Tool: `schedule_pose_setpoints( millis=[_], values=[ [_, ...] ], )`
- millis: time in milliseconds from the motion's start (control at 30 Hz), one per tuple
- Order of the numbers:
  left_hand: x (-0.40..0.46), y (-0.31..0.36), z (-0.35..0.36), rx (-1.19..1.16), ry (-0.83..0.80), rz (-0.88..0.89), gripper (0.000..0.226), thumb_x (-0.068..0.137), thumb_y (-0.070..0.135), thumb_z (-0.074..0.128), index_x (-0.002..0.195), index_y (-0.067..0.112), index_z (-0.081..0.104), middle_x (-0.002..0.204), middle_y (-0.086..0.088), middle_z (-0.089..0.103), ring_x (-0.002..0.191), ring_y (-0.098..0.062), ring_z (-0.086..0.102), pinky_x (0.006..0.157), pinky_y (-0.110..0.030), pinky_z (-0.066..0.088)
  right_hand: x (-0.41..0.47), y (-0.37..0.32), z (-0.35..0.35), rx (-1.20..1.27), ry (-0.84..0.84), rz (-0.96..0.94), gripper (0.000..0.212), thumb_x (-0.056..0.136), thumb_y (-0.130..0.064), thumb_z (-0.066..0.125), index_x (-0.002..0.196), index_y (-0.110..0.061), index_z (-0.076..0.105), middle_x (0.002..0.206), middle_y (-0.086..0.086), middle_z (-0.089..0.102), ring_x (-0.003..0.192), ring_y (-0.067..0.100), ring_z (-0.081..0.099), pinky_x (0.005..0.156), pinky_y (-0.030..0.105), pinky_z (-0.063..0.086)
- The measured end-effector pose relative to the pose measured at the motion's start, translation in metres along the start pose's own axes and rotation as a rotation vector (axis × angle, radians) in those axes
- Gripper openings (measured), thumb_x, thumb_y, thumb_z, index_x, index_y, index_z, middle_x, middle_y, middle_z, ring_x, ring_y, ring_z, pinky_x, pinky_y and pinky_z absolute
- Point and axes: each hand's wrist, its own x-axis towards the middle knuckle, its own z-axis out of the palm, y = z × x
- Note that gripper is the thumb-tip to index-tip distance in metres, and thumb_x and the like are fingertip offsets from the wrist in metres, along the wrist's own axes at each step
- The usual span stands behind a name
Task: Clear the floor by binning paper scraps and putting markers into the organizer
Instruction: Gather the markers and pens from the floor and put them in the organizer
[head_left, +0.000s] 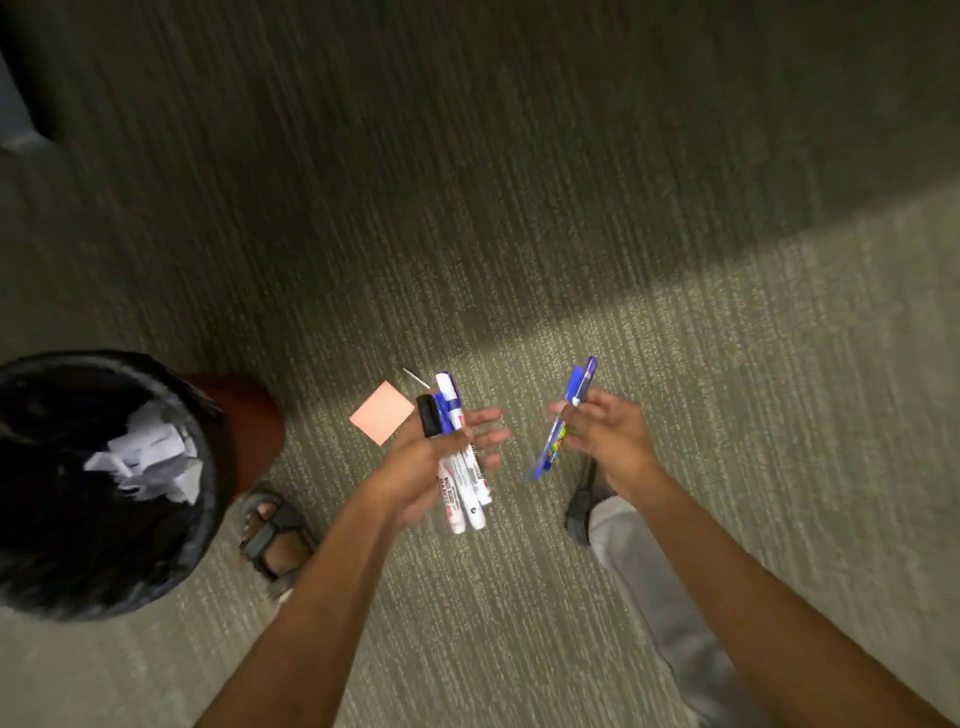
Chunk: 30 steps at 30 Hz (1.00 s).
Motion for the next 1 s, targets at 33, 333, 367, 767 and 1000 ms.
schedule_pose_setpoints(
  millis=[33, 333, 367, 767, 1000],
  values=[
    [-0.020, 0.016, 0.021, -0.024, -0.014, 0.023, 0.050, 0.091, -0.010, 0.047, 0.138, 0.004, 0.035, 0.127, -0.023, 0.063, 0.110, -0.043, 0.065, 0.081, -0.051, 0.058, -0.023, -0.030, -0.007, 0.068, -0.023, -0.034, 0.020, 0.084, -0.003, 0.072, 0.100, -0.009, 0.062, 0.089, 0.011, 0.074, 0.076, 0.016, 0.073, 0.056, 0.022, 0.055],
    [-0.218, 0.162, 0.198, -0.044, -0.218, 0.117, 0.034, 0.088, 0.003, 0.053, 0.122, 0.005, 0.051, 0.112, -0.024, 0.069, 0.101, -0.040, 0.069, 0.076, -0.059, 0.057, -0.236, -0.268, -0.080, 0.259, -0.168, -0.318, 0.059, 0.083, 0.012, 0.063, 0.127, -0.024, 0.049, 0.099, 0.012, 0.074, 0.075, 0.025, 0.075, 0.058, 0.031, 0.059],
    [-0.236, 0.174, 0.214, -0.038, -0.218, 0.126, 0.031, 0.088, 0.006, 0.052, 0.119, 0.004, 0.051, 0.108, -0.023, 0.070, 0.098, -0.039, 0.070, 0.074, -0.058, 0.058, -0.255, -0.284, -0.086, 0.250, -0.188, -0.356, 0.067, 0.082, 0.014, 0.062, 0.132, -0.029, 0.045, 0.104, 0.012, 0.073, 0.076, 0.027, 0.075, 0.058, 0.032, 0.059],
    [-0.374, 0.244, 0.382, -0.005, -0.215, 0.400, 0.064, 0.070, 0.018, 0.082, 0.125, 0.000, 0.055, 0.110, -0.030, 0.068, 0.097, -0.039, 0.071, 0.073, -0.045, 0.060, -0.398, -0.423, -0.181, 0.150, -0.432, -0.559, 0.058, 0.081, 0.016, 0.063, 0.125, -0.021, 0.055, 0.099, 0.015, 0.058, 0.076, 0.034, 0.074, 0.057, 0.033, 0.059],
    [-0.388, 0.259, 0.454, -0.066, -0.219, 0.442, 0.054, 0.085, 0.002, 0.054, 0.134, 0.024, 0.049, 0.114, -0.030, 0.066, 0.102, -0.045, 0.067, 0.075, -0.054, 0.058, -0.416, -0.475, -0.226, 0.077, -0.490, -0.570, 0.084, 0.080, 0.011, 0.068, 0.140, -0.040, 0.038, 0.100, 0.015, 0.062, 0.079, 0.038, 0.073, 0.047, 0.027, 0.052]
  ],
)
